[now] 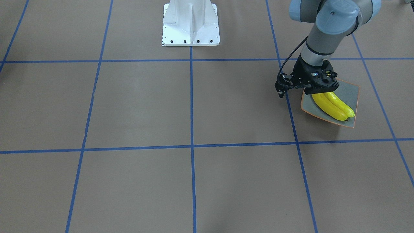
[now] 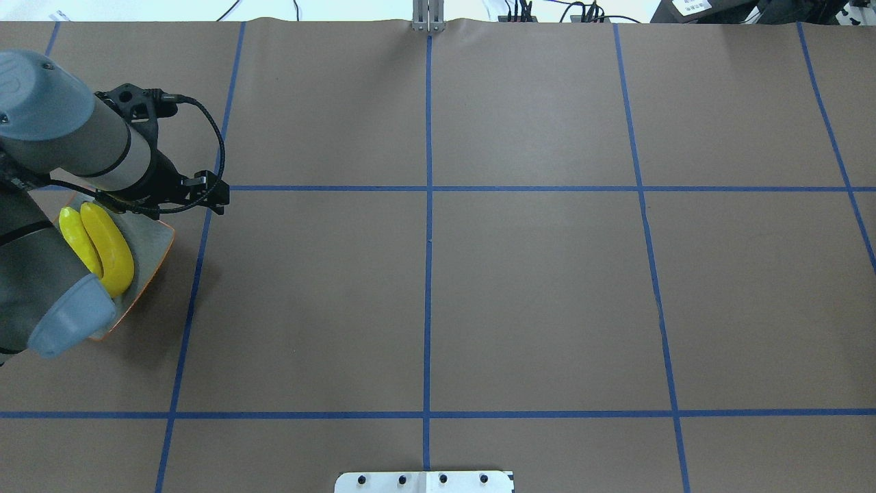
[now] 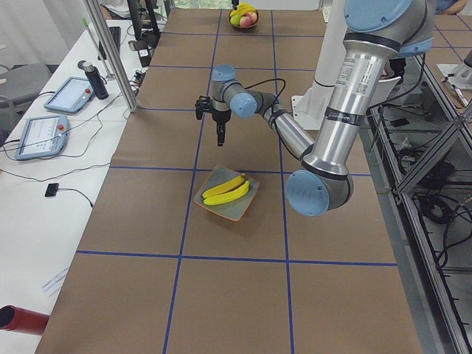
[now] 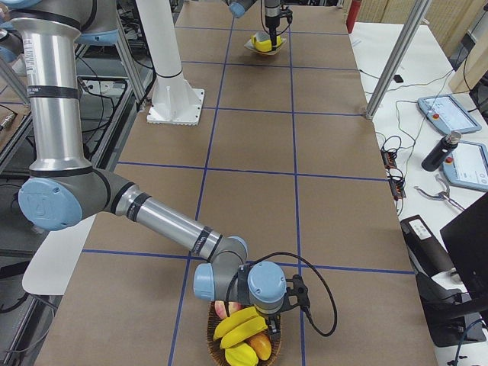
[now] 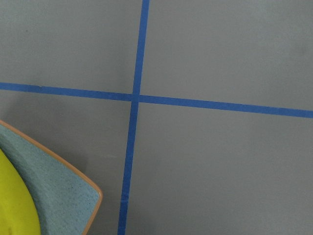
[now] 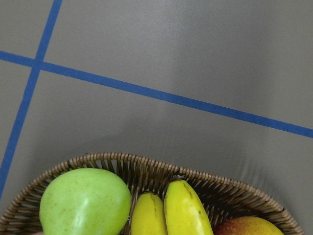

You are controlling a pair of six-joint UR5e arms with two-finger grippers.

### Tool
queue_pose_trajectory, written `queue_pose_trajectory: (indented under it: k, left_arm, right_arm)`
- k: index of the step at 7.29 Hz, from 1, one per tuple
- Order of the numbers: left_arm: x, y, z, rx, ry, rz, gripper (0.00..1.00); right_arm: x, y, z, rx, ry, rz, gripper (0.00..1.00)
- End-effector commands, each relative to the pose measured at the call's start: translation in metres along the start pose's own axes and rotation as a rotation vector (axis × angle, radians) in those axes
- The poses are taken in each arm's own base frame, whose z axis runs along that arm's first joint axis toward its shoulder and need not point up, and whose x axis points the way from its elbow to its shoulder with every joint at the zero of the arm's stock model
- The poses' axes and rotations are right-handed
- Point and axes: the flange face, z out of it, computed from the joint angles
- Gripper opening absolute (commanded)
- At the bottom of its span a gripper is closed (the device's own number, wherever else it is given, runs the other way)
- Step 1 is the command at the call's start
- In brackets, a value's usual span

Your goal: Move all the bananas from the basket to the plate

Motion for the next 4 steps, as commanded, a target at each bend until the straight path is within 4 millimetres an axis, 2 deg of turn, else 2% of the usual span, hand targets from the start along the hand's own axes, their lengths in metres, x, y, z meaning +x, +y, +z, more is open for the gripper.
queue_pose_trajectory:
  k: [1, 3, 4]
  left_arm:
    - [-0.0013, -0.0008, -0.0010, 0.002, 0.000, -0.001, 1.00]
    - [0.0010, 0.0007, -0.0060, 0.005, 0.008, 0.001, 1.00]
    - [0.0003, 0.0009, -0.0056, 0.004, 0.007, 0.000, 1.00]
  right_arm:
    - [0.0051, 0.0028, 0.0082, -0.023, -0.003, -0.061, 0.89]
    - [0.0066, 0.0047, 0.0118, -0.033, -0.002, -0.099, 0.82]
    - [0.0063, 0.0056, 0.0148, -0.041, -0.003, -0.116, 0.82]
